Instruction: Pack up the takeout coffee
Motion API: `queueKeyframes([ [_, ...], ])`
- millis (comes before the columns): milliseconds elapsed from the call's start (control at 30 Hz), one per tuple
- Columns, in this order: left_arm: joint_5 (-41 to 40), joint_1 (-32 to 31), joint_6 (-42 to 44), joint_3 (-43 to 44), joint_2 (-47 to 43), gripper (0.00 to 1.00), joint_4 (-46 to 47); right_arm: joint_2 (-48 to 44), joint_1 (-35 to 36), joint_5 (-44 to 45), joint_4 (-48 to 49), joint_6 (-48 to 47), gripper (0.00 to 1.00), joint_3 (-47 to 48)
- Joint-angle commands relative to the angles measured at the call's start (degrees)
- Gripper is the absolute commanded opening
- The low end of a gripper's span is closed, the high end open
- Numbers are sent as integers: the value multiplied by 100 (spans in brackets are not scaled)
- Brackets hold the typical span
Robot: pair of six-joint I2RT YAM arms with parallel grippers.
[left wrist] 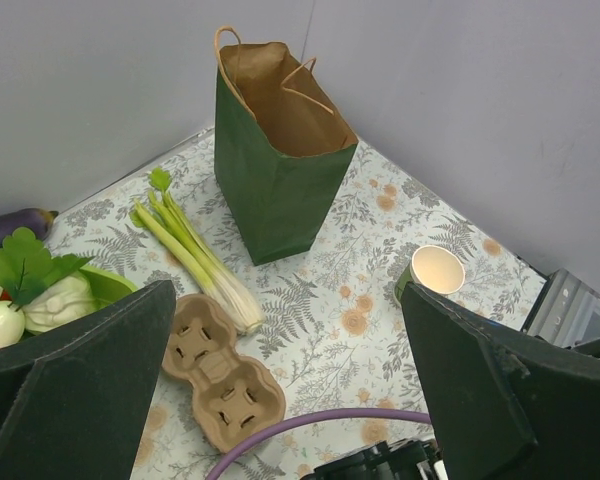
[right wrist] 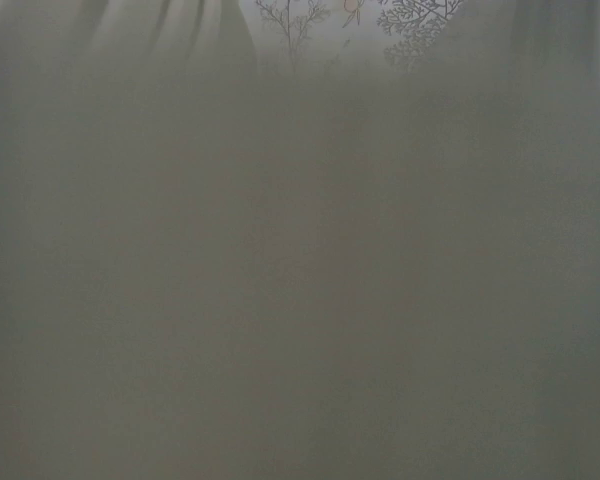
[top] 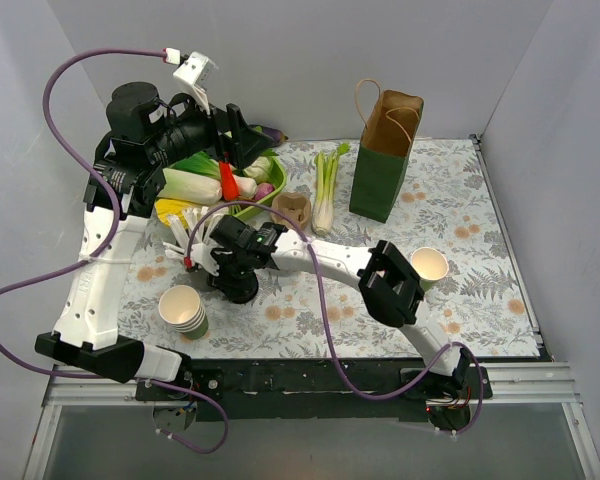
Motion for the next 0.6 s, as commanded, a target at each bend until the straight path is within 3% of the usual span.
queueKeyframes([
  [0,-6,18,94,-55,-60,98,31,-892,-70,-97,712,-4,38,-562],
  [200,91,18,59,-108,-34,98,58,-1218,-70,-124,1195,-223,39,-1300],
  [433,108,18,50,-126,-25,98,49,-1026,-70,-211,1013,-355,29,-1162],
  [567,99,18,50,-161,-51,98,40,-823,-70,-404,828,-356,28,-1064],
])
